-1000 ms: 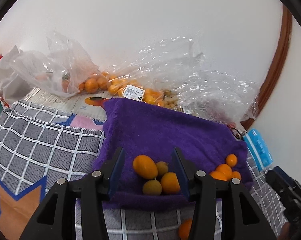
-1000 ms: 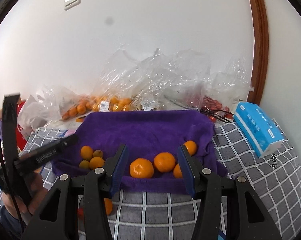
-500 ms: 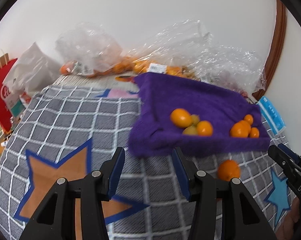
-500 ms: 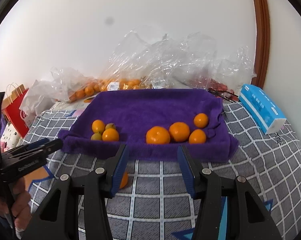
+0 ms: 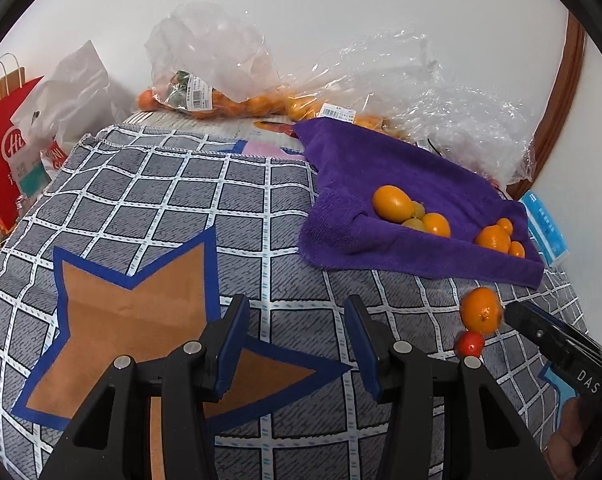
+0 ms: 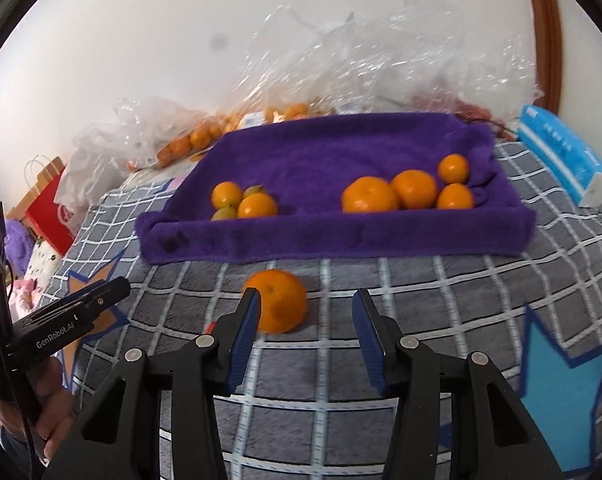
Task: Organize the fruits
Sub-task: 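Withdraw both grippers and grasp a loose large orange with the right gripper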
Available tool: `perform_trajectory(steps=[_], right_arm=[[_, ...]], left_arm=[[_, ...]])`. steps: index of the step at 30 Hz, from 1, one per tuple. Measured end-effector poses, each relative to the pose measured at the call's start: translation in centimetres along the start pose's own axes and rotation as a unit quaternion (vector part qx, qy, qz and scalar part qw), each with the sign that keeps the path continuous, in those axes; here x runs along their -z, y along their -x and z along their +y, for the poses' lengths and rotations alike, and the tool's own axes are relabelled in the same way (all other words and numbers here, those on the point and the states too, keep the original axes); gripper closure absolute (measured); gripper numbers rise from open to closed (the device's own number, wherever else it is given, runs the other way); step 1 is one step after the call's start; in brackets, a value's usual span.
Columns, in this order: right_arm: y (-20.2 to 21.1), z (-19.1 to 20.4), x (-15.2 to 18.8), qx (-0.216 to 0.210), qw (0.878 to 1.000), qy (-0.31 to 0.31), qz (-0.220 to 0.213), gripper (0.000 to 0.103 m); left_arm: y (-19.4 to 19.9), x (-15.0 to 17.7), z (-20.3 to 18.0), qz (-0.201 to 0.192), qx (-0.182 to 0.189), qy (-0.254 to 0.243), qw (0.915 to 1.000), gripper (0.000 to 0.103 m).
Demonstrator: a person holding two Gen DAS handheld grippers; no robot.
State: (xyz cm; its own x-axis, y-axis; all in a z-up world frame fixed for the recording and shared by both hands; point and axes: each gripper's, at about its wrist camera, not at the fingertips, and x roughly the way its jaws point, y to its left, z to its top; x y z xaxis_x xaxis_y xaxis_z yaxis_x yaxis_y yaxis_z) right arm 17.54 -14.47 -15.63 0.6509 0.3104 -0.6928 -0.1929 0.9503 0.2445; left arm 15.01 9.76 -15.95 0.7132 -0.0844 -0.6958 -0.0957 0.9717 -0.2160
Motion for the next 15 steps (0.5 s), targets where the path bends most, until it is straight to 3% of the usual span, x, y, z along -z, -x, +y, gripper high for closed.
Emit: perform_trajectory(steps=[15], right_arm=[[-3.8,0.9,-0.4,-0.01,0.999,-0.008,0.048,0.055]], left_arm=[[-0.9,-0.1,0.4,0.022,-0.002,0.016,0.9996,0.056]])
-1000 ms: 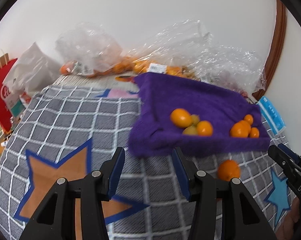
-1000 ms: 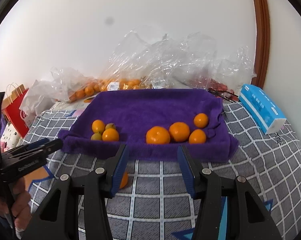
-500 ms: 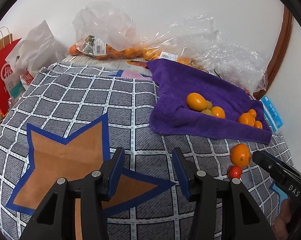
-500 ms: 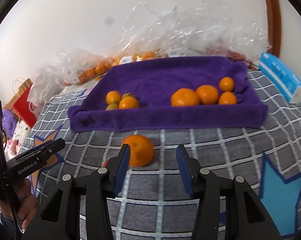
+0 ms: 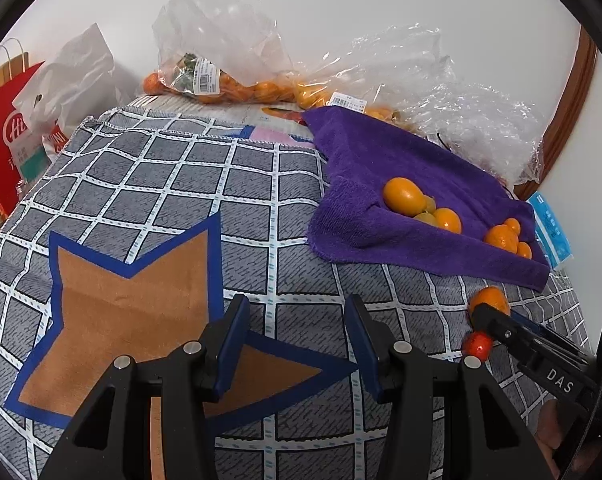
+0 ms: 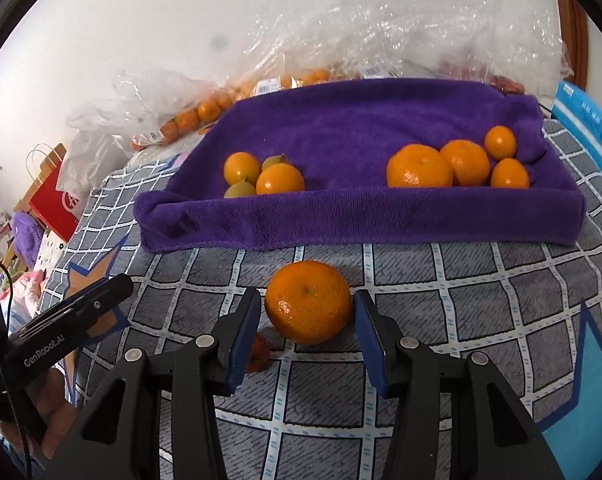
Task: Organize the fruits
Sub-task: 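Withdraw both grippers and grasp a loose large orange with the right gripper, then grasp the small red fruit with the left gripper while the right holds its orange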
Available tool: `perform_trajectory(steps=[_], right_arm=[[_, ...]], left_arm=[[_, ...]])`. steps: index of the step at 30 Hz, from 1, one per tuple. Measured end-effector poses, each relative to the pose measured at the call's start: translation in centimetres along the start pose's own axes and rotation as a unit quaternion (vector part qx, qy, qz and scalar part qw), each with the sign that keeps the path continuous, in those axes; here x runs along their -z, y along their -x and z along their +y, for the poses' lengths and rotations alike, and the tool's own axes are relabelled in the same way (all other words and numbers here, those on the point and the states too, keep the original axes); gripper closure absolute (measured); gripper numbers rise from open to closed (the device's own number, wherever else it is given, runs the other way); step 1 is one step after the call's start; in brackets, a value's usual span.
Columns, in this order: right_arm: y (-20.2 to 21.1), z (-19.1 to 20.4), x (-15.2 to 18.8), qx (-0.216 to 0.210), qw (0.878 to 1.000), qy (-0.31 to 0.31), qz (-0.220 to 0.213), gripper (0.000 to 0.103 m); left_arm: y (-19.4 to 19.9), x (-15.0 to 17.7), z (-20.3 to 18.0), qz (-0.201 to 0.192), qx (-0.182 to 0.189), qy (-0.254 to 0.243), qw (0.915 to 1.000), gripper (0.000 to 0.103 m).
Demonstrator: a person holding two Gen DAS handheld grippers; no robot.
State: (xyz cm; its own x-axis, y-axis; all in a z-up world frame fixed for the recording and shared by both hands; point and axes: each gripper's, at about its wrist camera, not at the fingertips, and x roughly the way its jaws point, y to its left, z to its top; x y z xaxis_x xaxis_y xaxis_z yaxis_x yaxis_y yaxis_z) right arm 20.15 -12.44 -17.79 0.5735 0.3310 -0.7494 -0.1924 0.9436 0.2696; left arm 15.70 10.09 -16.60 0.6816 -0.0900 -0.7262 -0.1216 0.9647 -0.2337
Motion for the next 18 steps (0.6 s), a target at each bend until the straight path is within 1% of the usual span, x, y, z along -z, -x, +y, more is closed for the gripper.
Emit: perform_trajectory(steps=[7,13,15,18], right_arm=[[-0.2,0.0,0.04,0.003,1.0,0.002,-0.014,0.057],[-0.16,-0.68,0.03,-0.017,1.0,-0.012,-0.017,0.059],[-0.16,-0.65,0.01,-0.013,1.0,-0.013,-0.017,0.06],[0.07,-0.42,0.05,0.009,1.0,-0.006,-0.019,0.06]], left_arm=[[-0.15,0.01,-0.24,0.002,-0.009,-0.008,0.9999,0.056],[-0.19,0.04,-0.08,-0.001,-0.006,0.003,1.0,0.056],[-0.28,0.03,-0.13,-0.001,-0.009,0.003,1.0,0.056],[-0.3,0.01,-0.17,-0.002,-0.012,0.002,0.9999,0.056]])
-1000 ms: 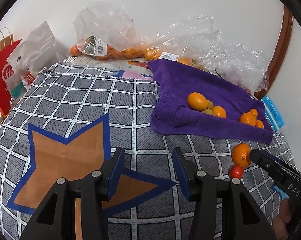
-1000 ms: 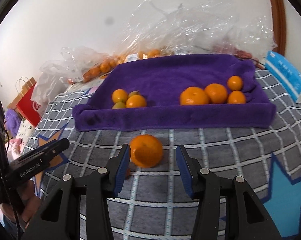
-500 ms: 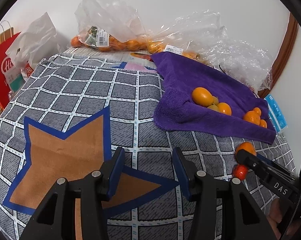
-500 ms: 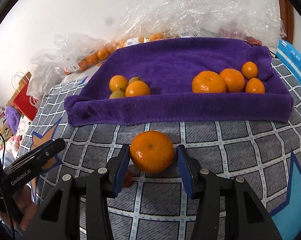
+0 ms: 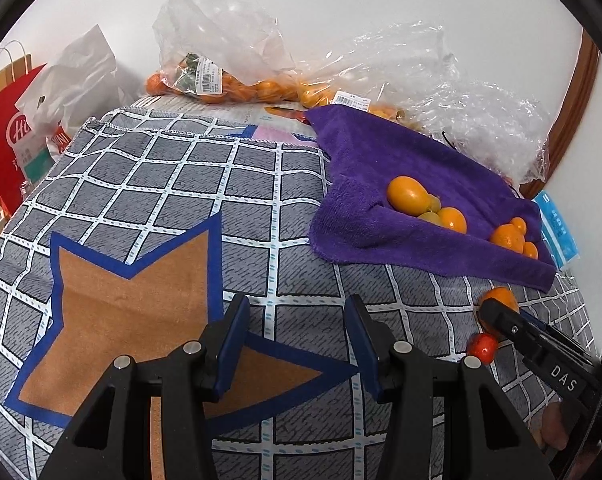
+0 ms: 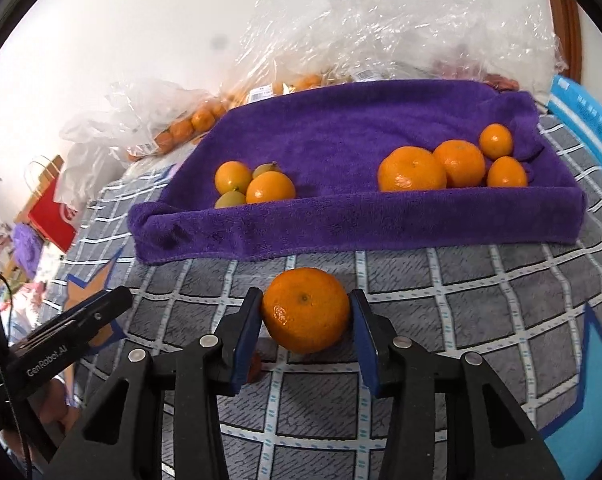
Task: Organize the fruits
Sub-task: 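Grasp the small red fruit with the left gripper while the right holds its orange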
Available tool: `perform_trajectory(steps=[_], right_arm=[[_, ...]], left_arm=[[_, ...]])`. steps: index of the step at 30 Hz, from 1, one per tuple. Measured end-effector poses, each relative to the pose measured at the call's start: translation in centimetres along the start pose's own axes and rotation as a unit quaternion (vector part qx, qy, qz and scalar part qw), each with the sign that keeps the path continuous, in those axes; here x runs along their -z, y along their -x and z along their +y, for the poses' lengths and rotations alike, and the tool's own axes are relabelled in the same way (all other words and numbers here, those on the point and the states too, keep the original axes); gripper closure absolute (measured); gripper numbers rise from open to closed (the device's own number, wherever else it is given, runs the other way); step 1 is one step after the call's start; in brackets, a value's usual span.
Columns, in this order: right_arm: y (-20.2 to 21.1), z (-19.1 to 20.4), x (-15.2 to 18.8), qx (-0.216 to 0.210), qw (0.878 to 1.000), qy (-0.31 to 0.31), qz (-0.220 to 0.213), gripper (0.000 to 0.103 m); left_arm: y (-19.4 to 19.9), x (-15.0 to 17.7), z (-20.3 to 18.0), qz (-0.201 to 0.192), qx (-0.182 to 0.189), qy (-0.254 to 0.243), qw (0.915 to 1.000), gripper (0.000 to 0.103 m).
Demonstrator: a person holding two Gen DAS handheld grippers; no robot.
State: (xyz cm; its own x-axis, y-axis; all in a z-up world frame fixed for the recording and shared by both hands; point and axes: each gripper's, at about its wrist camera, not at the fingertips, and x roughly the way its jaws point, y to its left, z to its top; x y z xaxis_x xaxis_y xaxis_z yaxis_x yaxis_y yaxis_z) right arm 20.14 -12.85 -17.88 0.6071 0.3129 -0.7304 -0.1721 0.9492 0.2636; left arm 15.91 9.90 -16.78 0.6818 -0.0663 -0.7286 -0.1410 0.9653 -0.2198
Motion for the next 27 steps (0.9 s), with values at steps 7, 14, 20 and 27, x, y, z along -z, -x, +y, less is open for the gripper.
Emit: perform_trajectory(steps=[7,14,20,27], right_arm=[[0.1,0.7,0.3,0.003,1.0,0.027,0.01,0.06],[0.4,-0.6,0.3,0.001,1.0,-0.011,0.0,0.06],[0.8,-1.7,0.2,-0.007,0.999,-0.041,-0.011,0.06],[1.2,-2.3,0.3,-0.003,0.999,-0.047,-0.011,0.06]], left_arm=[[0.0,0.0,0.2,0.0,0.007,0.002,1.0,0.056],[-0.1,0.1,-0.4,0.011,0.008,-0.02,0.9997,0.056],[-0.1,0.1,-0.5,0.015,0.007,-0.024,0.9996,0.056],[-0.2,0.0,-0.5,0.017,0.005,-0.032,0.9993,0.056]])
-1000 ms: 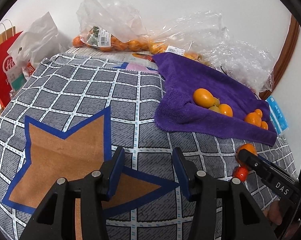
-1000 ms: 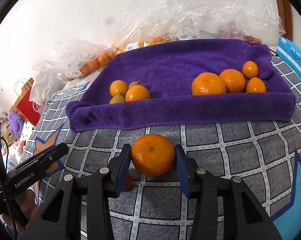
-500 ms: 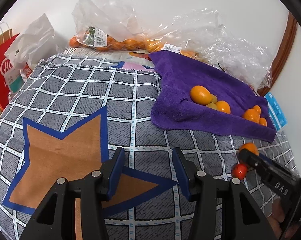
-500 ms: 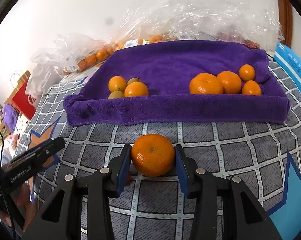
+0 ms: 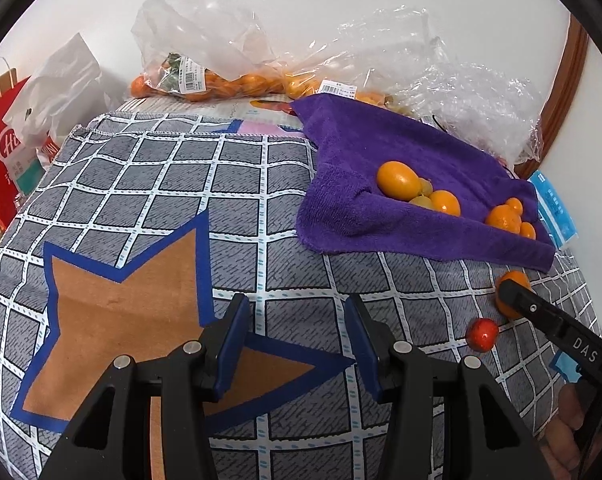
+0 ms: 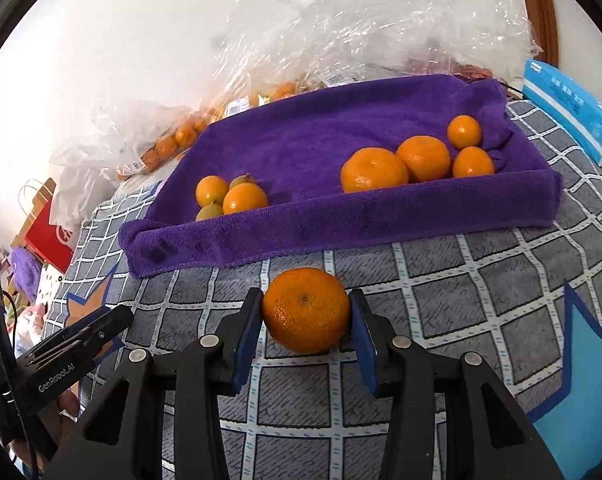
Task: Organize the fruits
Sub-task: 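Grasp the small red fruit with the left gripper while the right holds its orange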
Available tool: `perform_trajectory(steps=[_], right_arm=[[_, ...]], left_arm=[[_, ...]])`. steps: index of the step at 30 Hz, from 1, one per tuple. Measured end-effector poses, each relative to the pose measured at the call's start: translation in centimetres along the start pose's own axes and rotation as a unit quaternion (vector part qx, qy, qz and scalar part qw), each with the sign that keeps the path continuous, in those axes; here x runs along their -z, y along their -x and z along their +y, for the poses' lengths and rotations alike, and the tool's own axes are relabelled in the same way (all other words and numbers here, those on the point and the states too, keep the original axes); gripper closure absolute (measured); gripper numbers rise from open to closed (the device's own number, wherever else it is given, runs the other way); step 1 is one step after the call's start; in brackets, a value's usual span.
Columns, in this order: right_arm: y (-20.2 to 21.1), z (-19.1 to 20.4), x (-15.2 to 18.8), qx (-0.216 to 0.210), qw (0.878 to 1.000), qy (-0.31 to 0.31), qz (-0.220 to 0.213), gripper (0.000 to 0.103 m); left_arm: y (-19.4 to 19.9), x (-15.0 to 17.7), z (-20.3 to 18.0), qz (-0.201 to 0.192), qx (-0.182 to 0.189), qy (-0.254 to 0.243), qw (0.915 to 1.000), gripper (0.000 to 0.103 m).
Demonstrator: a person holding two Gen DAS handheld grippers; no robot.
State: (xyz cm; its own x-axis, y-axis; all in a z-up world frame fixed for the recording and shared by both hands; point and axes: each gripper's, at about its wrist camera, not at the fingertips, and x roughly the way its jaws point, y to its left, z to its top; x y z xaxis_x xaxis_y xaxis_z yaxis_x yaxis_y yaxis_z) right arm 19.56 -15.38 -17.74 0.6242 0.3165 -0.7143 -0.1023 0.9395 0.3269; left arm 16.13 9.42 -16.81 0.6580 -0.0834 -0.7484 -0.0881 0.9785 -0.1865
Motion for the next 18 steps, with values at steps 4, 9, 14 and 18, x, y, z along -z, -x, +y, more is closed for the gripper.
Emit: perform_trajectory(steps=[4,9,14,18], right_arm=[[0.8,-1.2,-0.1,0.025,1.0,0.002,-0.005,0.06],[1.9,-2.9,0.0,0.073,0.997,0.03,-0.019,0.06],[2.7,-4.3,0.6,0.091,0.995,0.039,-0.021,0.06],[3.3,-4.4,0.7,0.09,0.994,0.045,-0.031,0.06]], left_arm=[[0.0,0.0,-0.2,0.0,-0.005,-0.008,1.0,0.056],[0.2,0.2,-0.5,-0.002,0.004,-0.018,0.9998,0.056],[0.8,0.6,-1.3,-0.016,0.014,-0.04,0.9989,0.056],[1.3,1.1,-2.5,-0.011,0.026,-0.069,0.9972,0.056]])
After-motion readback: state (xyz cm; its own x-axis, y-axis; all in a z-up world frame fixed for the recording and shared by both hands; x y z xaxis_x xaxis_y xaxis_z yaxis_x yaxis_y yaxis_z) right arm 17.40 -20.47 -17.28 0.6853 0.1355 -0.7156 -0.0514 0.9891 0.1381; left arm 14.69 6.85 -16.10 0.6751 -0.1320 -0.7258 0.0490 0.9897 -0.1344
